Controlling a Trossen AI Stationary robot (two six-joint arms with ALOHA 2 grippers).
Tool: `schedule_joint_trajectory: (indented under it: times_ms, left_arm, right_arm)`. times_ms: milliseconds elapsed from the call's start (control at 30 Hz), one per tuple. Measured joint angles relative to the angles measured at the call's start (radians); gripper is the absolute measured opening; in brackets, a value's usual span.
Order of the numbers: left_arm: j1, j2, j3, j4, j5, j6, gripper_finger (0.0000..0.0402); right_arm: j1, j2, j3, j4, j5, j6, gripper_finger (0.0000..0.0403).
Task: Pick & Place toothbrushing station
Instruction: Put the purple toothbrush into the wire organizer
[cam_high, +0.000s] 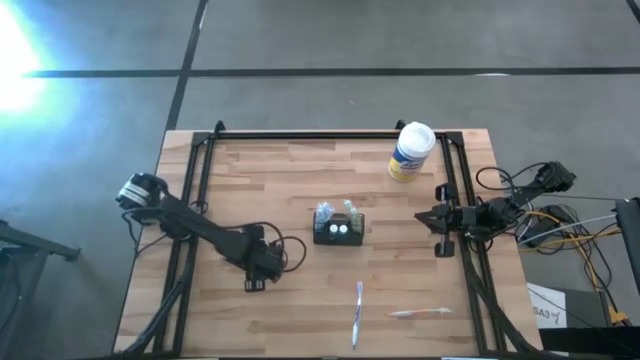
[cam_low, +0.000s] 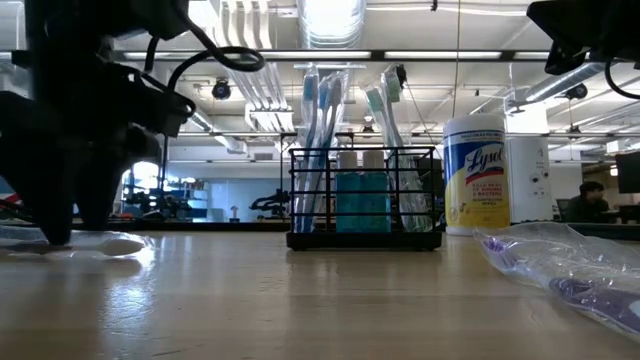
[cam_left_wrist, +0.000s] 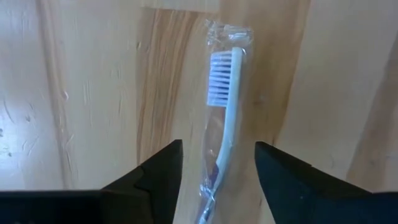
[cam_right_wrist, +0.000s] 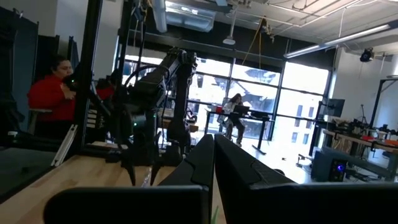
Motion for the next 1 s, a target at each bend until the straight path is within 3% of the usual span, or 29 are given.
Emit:
schedule_joint_trajectory:
  times_ms: [433,600,800,1000]
  left_arm:
    - [0.000,0.066,0.001,0.026,0.005,0.009,0.0164]
    - [-0.001,0.066,0.001,0.036,0.019,0.014,0.0111]
    - [0.000,0.066,0.000,0.046,0.042,0.041,0.0019]
    - [0.003,0.038,0.007,0.049,0.039,0.086,0.0027]
  right_arm:
    - [0.000,0.000,0.000,0.001,0.000,0.000,0.0008]
    - [0.000,0.000,0.000,0.001,0.000,0.000,0.0008]
    - [0.000,0.000,0.000,0.001,0.000,0.000,0.0008]
    - [0.000,0.000,0.000,0.001,0.000,0.000,0.0008]
